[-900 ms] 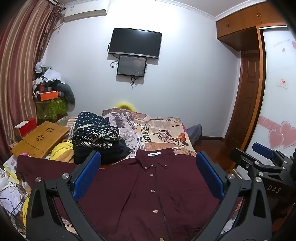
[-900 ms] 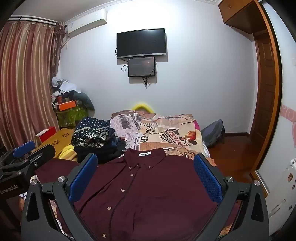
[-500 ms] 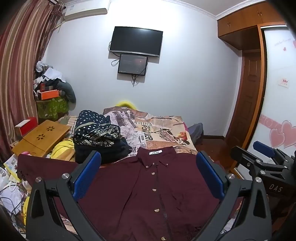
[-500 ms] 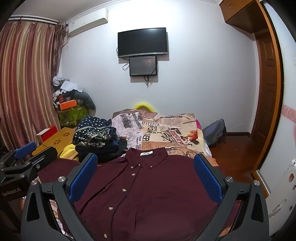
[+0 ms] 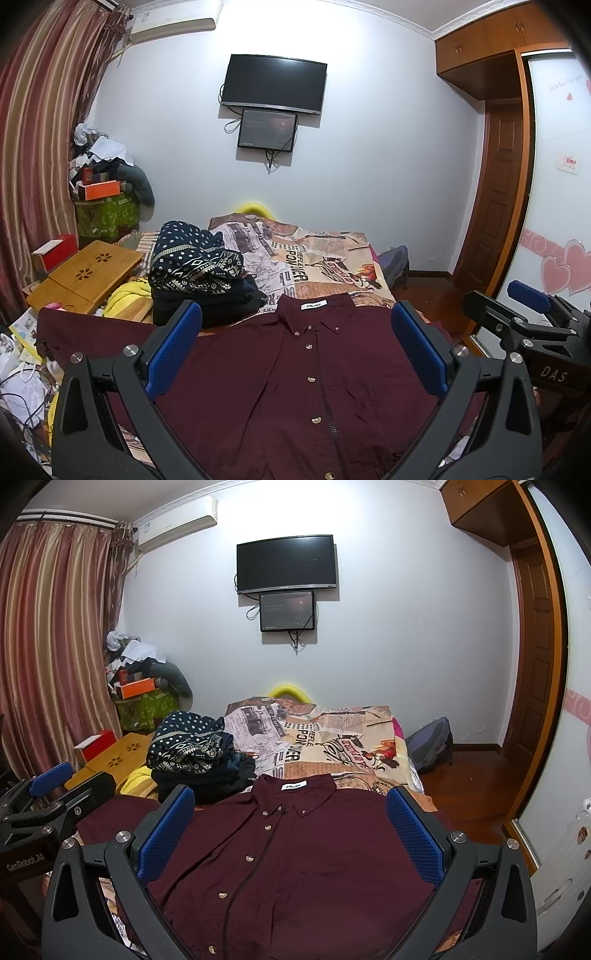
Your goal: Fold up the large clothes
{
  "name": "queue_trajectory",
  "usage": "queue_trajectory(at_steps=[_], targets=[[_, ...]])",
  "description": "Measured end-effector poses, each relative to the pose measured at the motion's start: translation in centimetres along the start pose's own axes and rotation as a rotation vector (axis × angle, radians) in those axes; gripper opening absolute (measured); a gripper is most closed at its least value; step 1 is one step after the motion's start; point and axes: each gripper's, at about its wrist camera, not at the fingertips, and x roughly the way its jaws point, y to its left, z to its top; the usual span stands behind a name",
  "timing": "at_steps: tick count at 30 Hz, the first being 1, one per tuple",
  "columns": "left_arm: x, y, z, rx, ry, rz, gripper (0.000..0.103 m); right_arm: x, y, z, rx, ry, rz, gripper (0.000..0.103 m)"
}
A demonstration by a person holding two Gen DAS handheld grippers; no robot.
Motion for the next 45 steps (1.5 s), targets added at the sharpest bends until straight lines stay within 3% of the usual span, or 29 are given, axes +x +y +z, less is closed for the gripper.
queue_trajectory(at_steps=[45], targets=[[0.8, 0.3, -0.3, -0.011, 0.014, 0.017, 0.103, 0.5, -0.3, 0.0, 0.007, 0.031, 0.01, 0.103]])
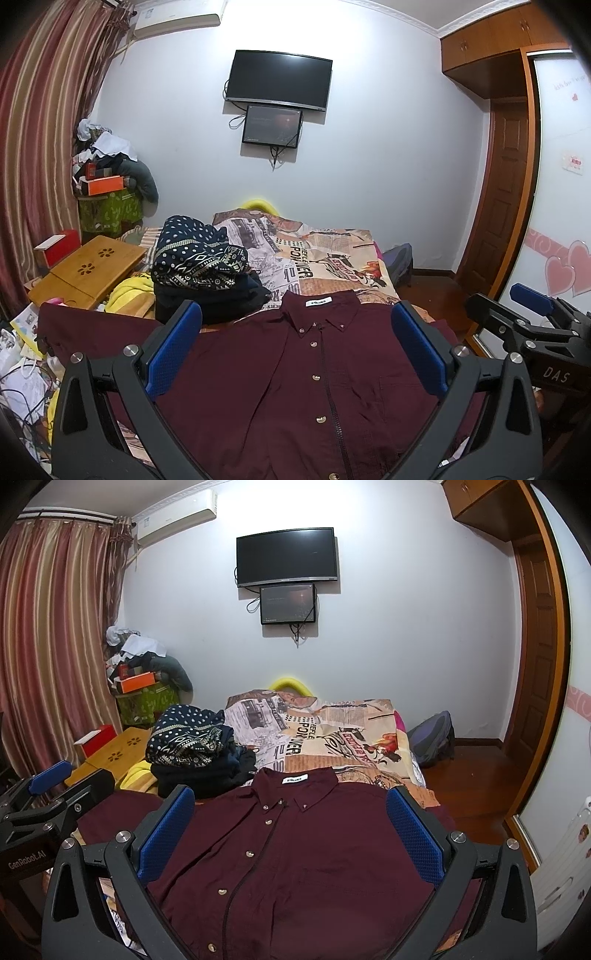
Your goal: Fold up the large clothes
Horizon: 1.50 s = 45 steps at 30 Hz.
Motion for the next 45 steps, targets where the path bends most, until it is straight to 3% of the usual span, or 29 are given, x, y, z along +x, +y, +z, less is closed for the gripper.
queue_trajectory(at_steps=[18, 24, 28, 37, 45], targets=[[1.3, 1.9, -0.3, -0.032, 0.01, 0.03, 0.103, 0.8, -0.3, 0.0, 0.004, 0.017, -0.014, 0.103], [2.4, 5.6, -0.1, -0.057, -0.012, 0.122, 0.103, 2.0, -0.1, 0.1, 0.003, 0.044, -0.026, 0.103], [3.9, 11.8, 0.1, -0.152, -0.008, 0.258, 0.103, 3.2, -0.1, 0.0, -0.001, 0.071, -0.033, 0.103], [7.2, 26.9, -4.0, -0.395, 0.091, 0.442, 0.103, 6.4, 0.3, -0.2, -0.001, 0.136, -0.034, 0.103], [8.0, 38.8, -10.8, -0.695, 0.204, 0.47, 0.103, 8.9, 1.3, -0.4, -0.028, 0.197, -0.031, 0.103]])
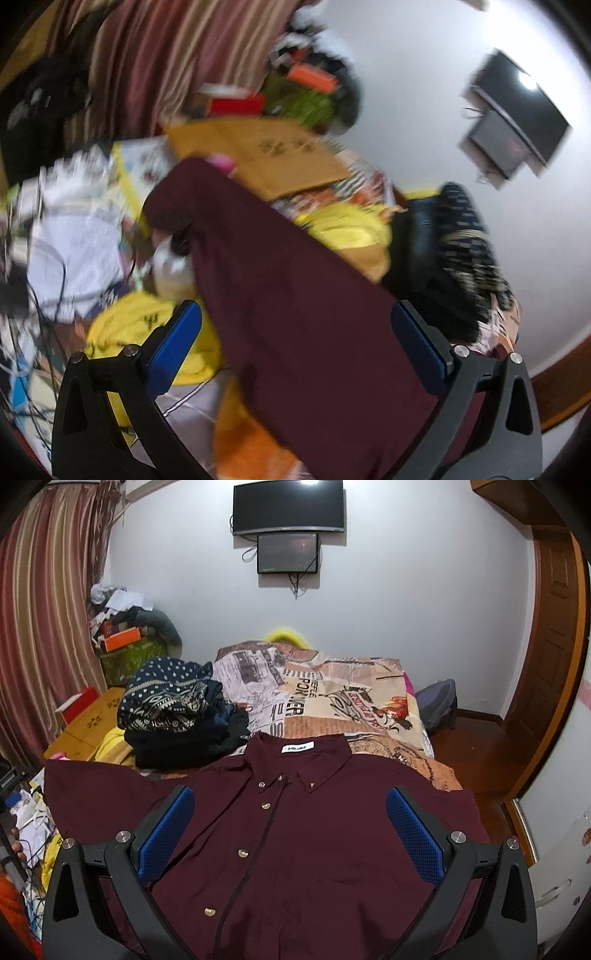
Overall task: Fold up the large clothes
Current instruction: 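Grasp the maroon shirt's sleeve with the left gripper and lift it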
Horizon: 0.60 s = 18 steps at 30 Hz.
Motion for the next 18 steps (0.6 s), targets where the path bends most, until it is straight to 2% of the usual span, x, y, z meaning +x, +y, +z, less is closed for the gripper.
queue_trajectory(at_steps=[6, 8, 11, 14, 16, 17, 18], targets=[[5.6, 4.7, 0.5, -0.101, 0.106, 0.019, 0.103, 1.4, 0.5, 0.2, -0.024, 0.044, -0.008, 0.103], [7.4, 5.9, 0.8, -0.132, 0.127, 0.036, 0.099, 1.6, 0.6, 0.3, -0.032, 0.052, -0.018, 0.103], [9.8, 7.5, 1.4, -0.18, 0.158, 0.042, 0.09, 2.0, 0.5, 0.6, -0.028, 0.061, -0.025, 0.103], [11.6, 8.4, 1.8, -0.225, 0.188, 0.014, 0.083, 2.3, 0.3, 0.8, -0.019, 0.07, -0.034, 0.103], [12.6, 8.8, 2.0, -0.245, 0.203, 0.009, 0.073, 2.4, 0.2, 0.8, -0.015, 0.073, -0.042, 0.103], [13.0, 8.9, 2.0, -0.263, 0.215, -0.02, 0.071, 2.5, 0.3, 0.9, -0.015, 0.074, -0.043, 0.103], [13.3, 9.0, 2.0, -0.277, 0.221, -0.042, 0.062, 2.5, 0.4, 0.9, -0.014, 0.074, -0.044, 0.103]])
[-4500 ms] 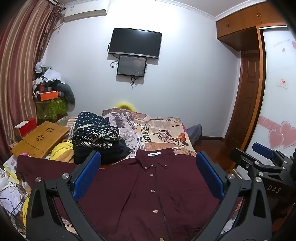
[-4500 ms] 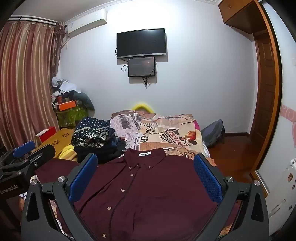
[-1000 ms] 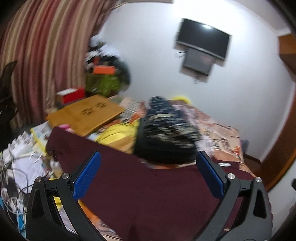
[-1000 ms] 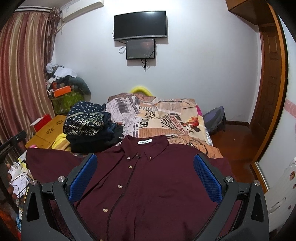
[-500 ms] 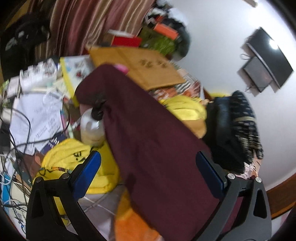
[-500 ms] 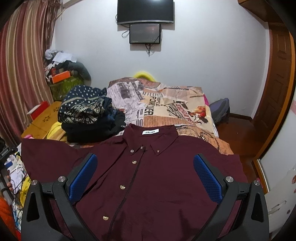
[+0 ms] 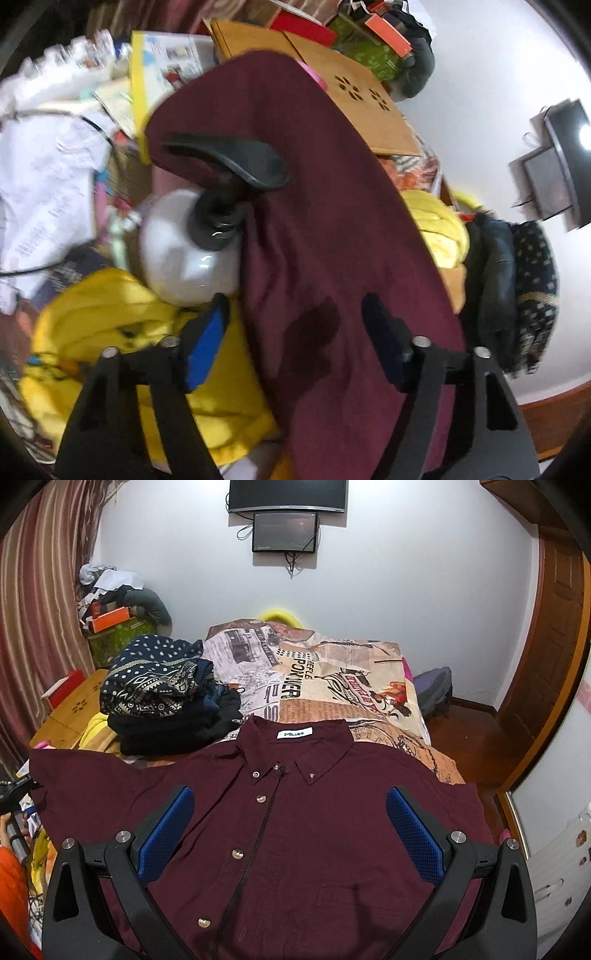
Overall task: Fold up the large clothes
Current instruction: 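Grasp the maroon shirt's sleeve with the left gripper and lift it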
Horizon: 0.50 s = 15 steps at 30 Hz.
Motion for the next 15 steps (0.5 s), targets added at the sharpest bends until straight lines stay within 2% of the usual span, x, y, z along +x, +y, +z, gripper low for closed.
queue_trajectory(at_steps=[2, 4, 7, 11, 13, 15], targets=[[0.4, -0.3, 0.1, 0.0, 0.006, 0.02, 0.048, 0.0, 0.1, 0.0, 0.0, 0.002, -0.002, 0.103], [0.5, -1.1, 0.3, 0.031, 0.001, 0.056, 0.024, 0.0, 0.2, 0.0, -0.004, 0.003, -0.004, 0.103], [-0.3, -3.0, 0.7, 0.098, -0.034, 0.097, 0.009, 0.0, 0.4, 0.0, -0.012, 0.001, -0.005, 0.103], [-2.5, -7.8, 1.0, 0.255, -0.121, 0.133, 0.006, -0.1, 0.4, 0.0, -0.016, -0.003, -0.002, 0.103], [-3.9, -11.2, 0.4, 0.36, -0.191, 0.152, 0.006, -0.2, 0.3, 0.0, -0.01, -0.007, 0.0, 0.103], [-5.8, -15.2, -0.8, 0.474, -0.271, 0.136, 0.005, -0.3, 0.2, 0.0, -0.005, -0.009, 0.003, 0.103]])
